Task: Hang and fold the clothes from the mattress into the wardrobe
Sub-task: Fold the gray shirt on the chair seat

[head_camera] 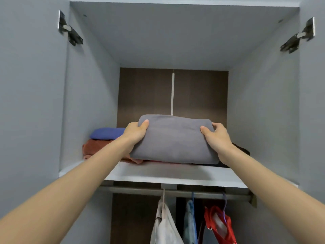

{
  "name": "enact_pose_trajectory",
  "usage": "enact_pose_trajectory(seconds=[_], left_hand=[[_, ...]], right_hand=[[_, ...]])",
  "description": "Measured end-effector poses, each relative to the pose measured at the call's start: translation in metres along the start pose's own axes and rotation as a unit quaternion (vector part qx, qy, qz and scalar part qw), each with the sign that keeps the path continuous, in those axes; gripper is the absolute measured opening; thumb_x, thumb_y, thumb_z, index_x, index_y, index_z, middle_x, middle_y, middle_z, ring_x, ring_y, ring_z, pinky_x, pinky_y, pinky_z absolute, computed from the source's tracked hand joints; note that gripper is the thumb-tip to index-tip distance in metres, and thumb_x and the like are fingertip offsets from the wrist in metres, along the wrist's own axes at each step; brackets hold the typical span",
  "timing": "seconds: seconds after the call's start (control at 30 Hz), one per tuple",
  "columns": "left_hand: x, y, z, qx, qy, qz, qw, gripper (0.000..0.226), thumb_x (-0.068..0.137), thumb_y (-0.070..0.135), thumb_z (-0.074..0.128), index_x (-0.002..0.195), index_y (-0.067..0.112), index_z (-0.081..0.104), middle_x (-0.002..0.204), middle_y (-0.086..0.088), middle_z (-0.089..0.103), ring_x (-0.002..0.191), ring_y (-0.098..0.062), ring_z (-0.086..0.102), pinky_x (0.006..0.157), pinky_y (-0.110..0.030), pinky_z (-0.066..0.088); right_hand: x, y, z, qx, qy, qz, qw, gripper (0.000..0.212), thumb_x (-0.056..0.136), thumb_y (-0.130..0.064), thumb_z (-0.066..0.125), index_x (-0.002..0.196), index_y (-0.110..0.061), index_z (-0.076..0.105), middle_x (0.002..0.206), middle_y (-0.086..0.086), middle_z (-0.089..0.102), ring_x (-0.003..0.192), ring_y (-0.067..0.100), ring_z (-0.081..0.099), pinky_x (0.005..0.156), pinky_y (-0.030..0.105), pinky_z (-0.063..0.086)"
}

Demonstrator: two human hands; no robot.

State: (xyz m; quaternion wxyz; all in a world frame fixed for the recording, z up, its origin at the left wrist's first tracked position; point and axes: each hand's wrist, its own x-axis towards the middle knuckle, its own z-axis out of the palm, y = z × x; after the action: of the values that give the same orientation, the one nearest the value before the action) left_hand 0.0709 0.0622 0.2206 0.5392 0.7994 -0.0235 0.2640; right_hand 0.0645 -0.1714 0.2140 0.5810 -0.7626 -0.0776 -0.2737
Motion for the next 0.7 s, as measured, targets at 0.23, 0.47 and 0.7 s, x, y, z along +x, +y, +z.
enact_pose_trajectory(seconds=[0.23,0.47,0.7], left_hand=[[0.135,-0.020,-0.034,0.031,0.045,0.014,0.998,0.050,0.098,0.043,0.043,0.124,0.003,0.057,0.119,-0.009,0.059,0.108,-0.027,0.056,0.090,-0.030,0.042],[0.245,-0.044,-0.111,0.335,0.196,0.038,0.921,0.046,0.099,0.042,0.039,0.120,0.005,0.057,0.124,-0.022,0.059,0.115,-0.039,0.054,0.092,-0.041,0.043],[0.265,-0.088,-0.094,0.503,0.076,0.069,0.858,0.044,0.101,0.034,0.036,0.144,0.028,0.034,0.148,-0.008,0.028,0.133,-0.032,0.031,0.106,-0.045,0.031]], right_hand=[[0.107,-0.006,0.095,0.045,0.006,-0.018,0.999,0.039,0.099,-0.027,0.048,0.133,-0.011,0.041,0.119,0.005,0.051,0.101,0.019,0.049,0.082,0.033,0.040],[0.179,-0.023,0.236,0.111,-0.070,0.045,0.990,0.033,0.102,-0.014,0.035,0.133,-0.006,0.042,0.126,0.014,0.053,0.105,0.029,0.054,0.080,0.032,0.043],[0.181,-0.005,0.304,-0.232,-0.176,-0.077,0.954,0.046,0.101,-0.025,0.033,0.147,-0.033,0.031,0.161,0.004,0.001,0.144,0.033,0.010,0.116,0.046,0.017]])
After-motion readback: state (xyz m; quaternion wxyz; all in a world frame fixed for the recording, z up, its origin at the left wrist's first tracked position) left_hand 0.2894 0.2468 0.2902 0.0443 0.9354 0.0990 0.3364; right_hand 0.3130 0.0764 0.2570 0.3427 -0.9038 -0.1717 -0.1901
